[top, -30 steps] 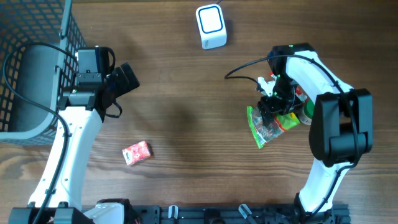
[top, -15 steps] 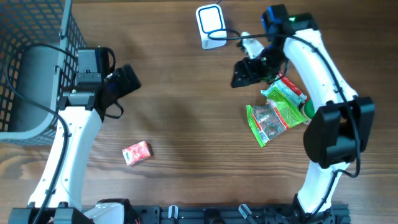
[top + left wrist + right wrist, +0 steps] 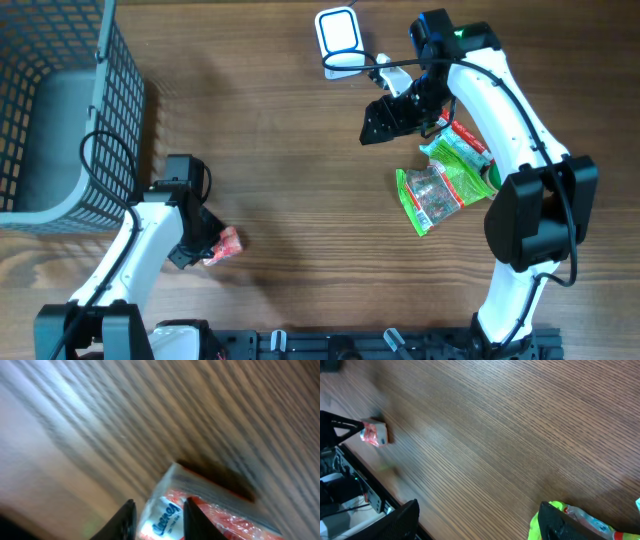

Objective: Scan the item barcode
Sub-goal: 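Grasp the red Kleenex tissue pack with the left gripper and slide it right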

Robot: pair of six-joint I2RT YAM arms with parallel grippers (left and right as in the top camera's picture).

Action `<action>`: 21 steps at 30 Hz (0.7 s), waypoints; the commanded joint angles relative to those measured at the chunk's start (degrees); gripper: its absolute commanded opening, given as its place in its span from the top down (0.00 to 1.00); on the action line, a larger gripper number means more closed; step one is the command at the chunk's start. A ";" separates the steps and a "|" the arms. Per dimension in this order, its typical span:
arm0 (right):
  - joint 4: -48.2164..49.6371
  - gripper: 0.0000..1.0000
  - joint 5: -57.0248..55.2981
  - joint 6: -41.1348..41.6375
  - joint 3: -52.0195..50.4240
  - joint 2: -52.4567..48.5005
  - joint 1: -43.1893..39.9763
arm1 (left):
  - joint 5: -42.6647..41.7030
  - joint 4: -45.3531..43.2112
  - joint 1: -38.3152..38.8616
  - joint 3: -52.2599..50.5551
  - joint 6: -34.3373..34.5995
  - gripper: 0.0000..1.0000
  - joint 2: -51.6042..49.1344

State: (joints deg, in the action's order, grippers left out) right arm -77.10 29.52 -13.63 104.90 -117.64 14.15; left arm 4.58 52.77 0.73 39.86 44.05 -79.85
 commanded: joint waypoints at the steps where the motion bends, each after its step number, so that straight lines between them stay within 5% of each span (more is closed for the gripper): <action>1: -0.11 0.23 -0.61 -1.16 0.46 0.87 -0.17 | -14.78 -6.19 0.17 -0.87 1.22 0.77 -0.04; 4: -0.72 0.23 -0.61 -1.18 0.46 0.87 -0.17 | -21.53 -17.55 4.28 -0.87 2.34 0.78 -0.04; 9: -1.64 0.23 -0.59 -1.18 0.46 0.87 -0.17 | -19.17 -36.24 15.93 -0.87 4.79 0.78 -0.63; 11: -1.51 0.23 -0.61 -1.20 0.46 0.87 -0.17 | -18.38 -40.15 17.00 0.02 0.74 0.78 -0.57; 15: -1.57 0.23 -0.59 -1.18 0.46 0.87 -0.17 | -6.08 -21.66 14.25 7.93 3.76 0.96 -0.07; 21: -0.72 0.23 -0.55 -1.09 0.46 0.87 -0.15 | 1.27 -7.85 12.81 7.30 7.61 0.96 -2.75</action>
State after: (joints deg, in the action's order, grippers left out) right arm -78.52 29.34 -13.63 104.90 -117.64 14.15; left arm -0.14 43.11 13.78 47.33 49.39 -80.29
